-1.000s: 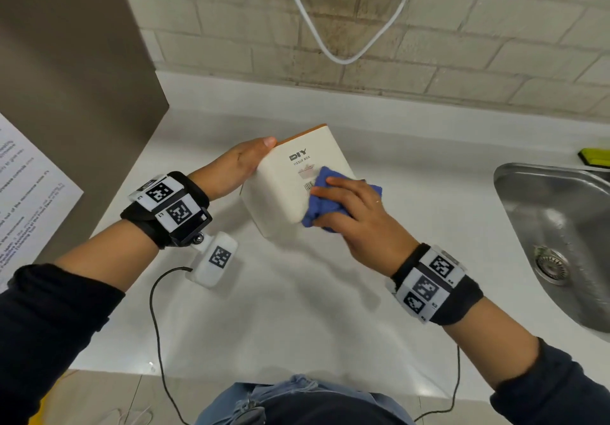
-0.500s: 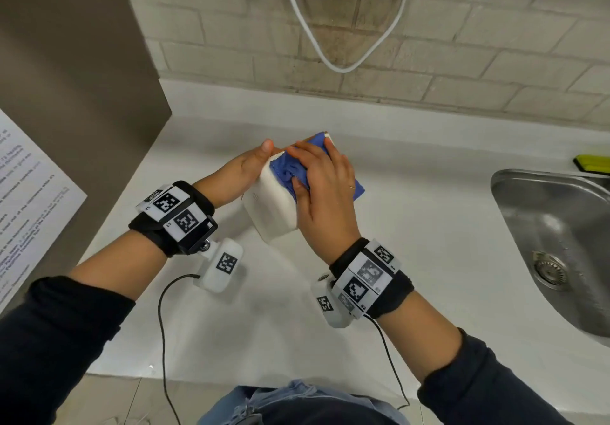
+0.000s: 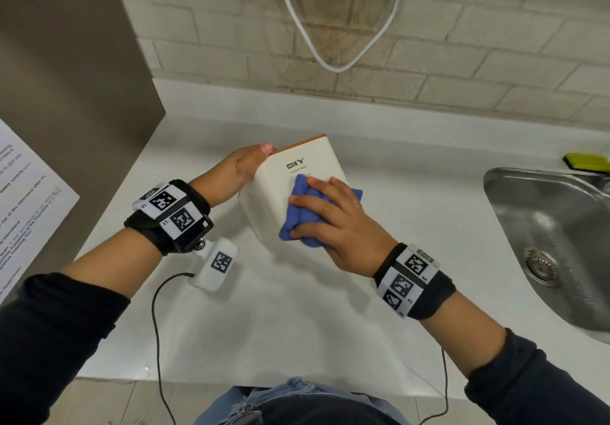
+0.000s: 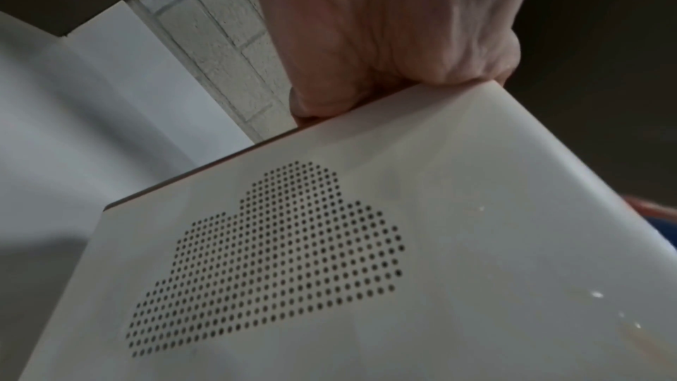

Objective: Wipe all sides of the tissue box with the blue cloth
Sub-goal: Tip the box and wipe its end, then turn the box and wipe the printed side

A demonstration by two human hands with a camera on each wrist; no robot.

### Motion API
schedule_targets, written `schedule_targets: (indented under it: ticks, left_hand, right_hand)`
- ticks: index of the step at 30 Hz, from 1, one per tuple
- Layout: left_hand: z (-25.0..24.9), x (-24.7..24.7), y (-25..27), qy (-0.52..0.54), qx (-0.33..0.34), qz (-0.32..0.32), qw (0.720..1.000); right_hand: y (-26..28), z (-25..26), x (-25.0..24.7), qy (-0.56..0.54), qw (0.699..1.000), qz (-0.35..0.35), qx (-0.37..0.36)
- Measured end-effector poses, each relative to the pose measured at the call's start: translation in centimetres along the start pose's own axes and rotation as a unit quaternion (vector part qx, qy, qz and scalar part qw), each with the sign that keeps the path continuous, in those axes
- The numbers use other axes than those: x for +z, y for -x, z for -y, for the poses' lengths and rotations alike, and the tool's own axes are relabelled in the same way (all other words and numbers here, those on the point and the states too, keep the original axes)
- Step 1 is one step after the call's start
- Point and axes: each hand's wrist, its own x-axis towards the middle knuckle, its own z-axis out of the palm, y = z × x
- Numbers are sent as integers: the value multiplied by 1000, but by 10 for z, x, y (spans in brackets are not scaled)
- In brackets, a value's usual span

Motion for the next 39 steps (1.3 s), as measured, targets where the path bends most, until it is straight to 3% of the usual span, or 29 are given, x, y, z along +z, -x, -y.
schedule_targets:
  ticks: [3, 5, 8, 10, 16, 18, 20, 22, 24, 27, 29, 31, 33, 35, 39]
  left_hand:
    - [5, 2, -1, -3, 8, -2, 1000]
    - [7, 5, -1, -9, 7, 2, 1000]
    - [5, 7, 0, 6, 2, -6, 1000]
    - [3, 6, 0, 18, -4, -12, 1000]
    - [-1, 8, 3, -14, 4, -1, 1000]
    - [1, 11, 4, -19, 9, -3, 1000]
    - [4, 15, 4, -19, 27, -3, 999]
    - [4, 19, 6, -10, 45, 4, 999]
    - [4, 22, 9, -12, 48, 13, 999]
    - [10, 28, 14, -39, 32, 49, 998]
    - [13, 35, 18, -94, 39, 96, 990]
    - [17, 45, 26, -213, 62, 154, 963]
    - [26, 56, 33, -335, 101, 187, 918]
    - [37, 58, 38, -385, 125, 206, 891]
    - [53, 35, 47, -408, 102, 219, 881]
  right_hand:
    - [-5, -4, -9, -65, 988, -65, 125]
    - [-22, 1, -11, -103, 962, -125, 222]
    - [-54, 18, -6, -79, 933, -150, 316]
    - [-64, 33, 0, -48, 943, -126, 304]
    - [-22, 33, 9, -23, 996, -54, 65]
    - [0, 20, 7, -13, 997, -55, 51]
    - [15, 11, 2, 5, 993, -74, 88]
    - [19, 5, -5, -12, 978, -116, 172]
    - [20, -2, -11, -114, 931, -177, 297]
    - [26, -9, -21, -167, 861, -247, 412]
    - [31, -8, -29, -250, 799, -293, 462]
    - [38, -8, -35, -286, 772, -310, 475]
    - [44, -6, -37, -295, 776, -298, 471]
    - [47, -3, -37, -298, 784, -286, 464]
    - [49, -3, -31, -269, 823, -249, 433]
